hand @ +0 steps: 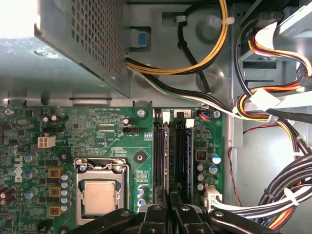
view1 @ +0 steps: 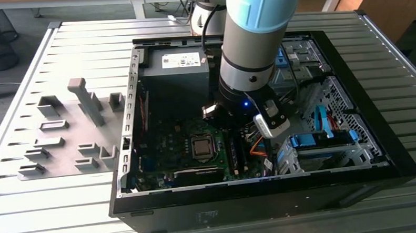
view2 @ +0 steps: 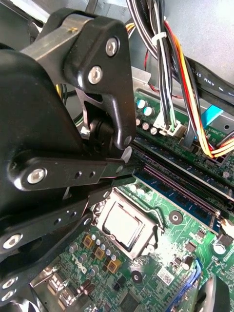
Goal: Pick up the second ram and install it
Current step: 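Insert the second ram into the second slot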
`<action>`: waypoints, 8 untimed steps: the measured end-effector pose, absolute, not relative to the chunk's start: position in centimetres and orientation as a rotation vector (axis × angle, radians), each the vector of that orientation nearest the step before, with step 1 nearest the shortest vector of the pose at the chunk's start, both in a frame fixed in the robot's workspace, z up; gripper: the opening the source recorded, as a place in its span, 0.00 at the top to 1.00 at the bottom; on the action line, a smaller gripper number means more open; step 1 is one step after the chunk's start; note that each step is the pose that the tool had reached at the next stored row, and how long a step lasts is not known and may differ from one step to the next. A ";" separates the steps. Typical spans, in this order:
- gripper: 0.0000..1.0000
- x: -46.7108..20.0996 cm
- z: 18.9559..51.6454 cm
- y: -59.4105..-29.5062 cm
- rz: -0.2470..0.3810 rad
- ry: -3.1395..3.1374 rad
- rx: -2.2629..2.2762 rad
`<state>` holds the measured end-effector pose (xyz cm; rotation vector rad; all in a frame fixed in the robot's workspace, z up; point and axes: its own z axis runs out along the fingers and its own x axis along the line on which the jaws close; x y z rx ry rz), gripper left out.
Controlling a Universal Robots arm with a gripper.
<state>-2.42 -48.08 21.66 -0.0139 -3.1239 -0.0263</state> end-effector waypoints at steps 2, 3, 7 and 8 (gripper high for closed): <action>0.86 -2.4 21.6 -48.1 -0.026 -3.124 -0.013; 0.86 -2.4 21.6 -48.1 -0.026 -3.124 -0.012; 0.86 -2.4 21.5 -48.1 -0.027 -3.124 -0.012; 0.86 -2.4 21.5 -48.1 -0.027 -3.124 -0.012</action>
